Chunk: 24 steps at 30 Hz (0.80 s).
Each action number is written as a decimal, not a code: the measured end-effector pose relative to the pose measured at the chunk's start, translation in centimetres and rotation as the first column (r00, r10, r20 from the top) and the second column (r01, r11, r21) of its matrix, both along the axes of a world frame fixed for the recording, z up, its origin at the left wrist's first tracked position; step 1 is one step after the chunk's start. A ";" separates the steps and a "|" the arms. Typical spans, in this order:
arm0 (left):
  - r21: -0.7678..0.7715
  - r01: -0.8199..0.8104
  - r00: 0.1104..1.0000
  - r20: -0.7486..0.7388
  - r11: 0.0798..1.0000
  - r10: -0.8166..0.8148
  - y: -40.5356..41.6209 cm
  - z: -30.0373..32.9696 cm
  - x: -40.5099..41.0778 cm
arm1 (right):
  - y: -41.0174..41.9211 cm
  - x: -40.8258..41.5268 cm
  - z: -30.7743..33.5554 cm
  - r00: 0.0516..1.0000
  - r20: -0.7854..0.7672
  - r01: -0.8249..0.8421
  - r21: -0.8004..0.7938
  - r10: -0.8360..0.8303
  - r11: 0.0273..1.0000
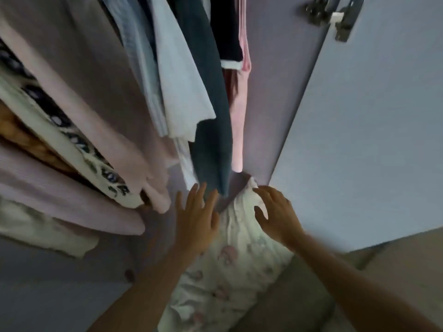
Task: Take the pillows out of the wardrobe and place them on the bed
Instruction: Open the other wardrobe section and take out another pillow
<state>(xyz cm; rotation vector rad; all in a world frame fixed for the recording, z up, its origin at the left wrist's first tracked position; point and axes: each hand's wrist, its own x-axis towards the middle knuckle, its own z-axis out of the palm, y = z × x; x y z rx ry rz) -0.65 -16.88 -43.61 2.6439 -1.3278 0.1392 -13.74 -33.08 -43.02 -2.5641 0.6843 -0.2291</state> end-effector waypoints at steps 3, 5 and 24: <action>0.076 0.014 0.990 -0.142 0.997 -0.003 -0.4 -8.8 -2.3 | 0.6 -3.1 -9.0 0.983 -0.159 0.118 0.139 -0.095 0.983; 0.164 0.023 0.980 -0.197 0.986 0.010 -0.8 -15.5 -4.1 | 1.1 -5.4 -15.8 0.959 -0.252 0.185 0.197 -0.133 0.963; 0.330 0.228 0.943 -0.308 0.916 -0.124 -5.5 -53.5 -9.7 | -2.1 -9.1 -53.9 0.398 -0.422 0.559 0.816 -0.815 -0.150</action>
